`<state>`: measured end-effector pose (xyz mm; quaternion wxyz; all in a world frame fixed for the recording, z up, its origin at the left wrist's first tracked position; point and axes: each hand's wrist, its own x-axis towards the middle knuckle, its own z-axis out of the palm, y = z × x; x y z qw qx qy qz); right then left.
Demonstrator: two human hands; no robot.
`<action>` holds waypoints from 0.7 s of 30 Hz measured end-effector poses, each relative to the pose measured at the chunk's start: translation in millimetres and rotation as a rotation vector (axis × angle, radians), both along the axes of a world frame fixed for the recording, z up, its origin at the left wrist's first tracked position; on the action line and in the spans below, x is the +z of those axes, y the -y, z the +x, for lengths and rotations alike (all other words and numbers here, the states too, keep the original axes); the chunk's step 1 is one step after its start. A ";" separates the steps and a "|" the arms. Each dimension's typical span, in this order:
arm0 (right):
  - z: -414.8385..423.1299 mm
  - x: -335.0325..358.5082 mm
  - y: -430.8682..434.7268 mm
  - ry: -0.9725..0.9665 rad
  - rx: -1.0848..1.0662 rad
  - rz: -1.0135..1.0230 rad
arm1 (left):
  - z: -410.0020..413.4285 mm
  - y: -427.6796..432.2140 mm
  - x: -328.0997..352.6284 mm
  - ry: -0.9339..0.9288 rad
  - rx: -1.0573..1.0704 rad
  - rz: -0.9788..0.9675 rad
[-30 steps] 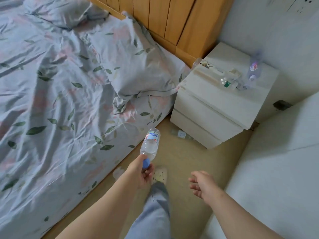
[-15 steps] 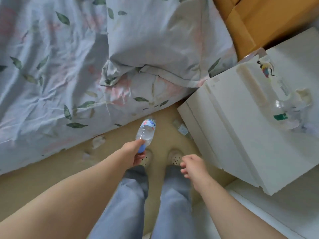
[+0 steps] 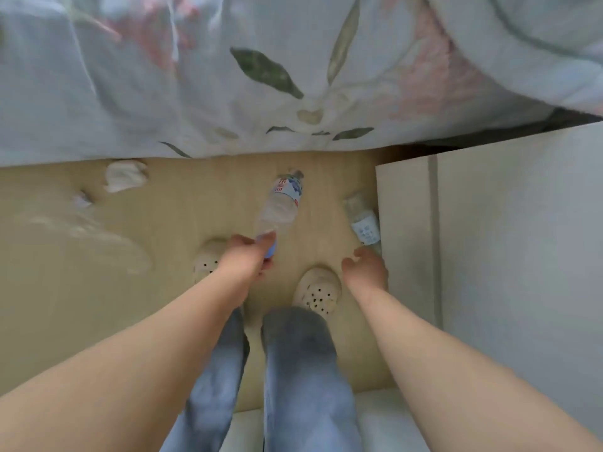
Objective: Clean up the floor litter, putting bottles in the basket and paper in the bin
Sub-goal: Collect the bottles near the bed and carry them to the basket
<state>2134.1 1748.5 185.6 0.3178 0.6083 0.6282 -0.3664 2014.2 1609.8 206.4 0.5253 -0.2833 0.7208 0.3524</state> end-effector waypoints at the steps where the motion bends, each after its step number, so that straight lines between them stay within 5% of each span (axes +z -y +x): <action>1: -0.3 -20.9 -5.2 0.024 0.033 0.001 | 1.3 1.2 -16.6 -0.034 -0.053 0.013; 7: -2.4 -110.2 -35.7 0.045 0.144 0.192 | 4.7 21.3 -78.5 -0.095 -0.175 0.122; 13: 8.8 -169.3 -33.8 0.172 0.270 0.379 | 3.1 26.4 -112.1 -0.015 -0.074 0.086; 21: 15.8 -190.4 -15.1 0.217 0.311 0.362 | 8.5 37.1 -124.0 0.048 -0.013 0.065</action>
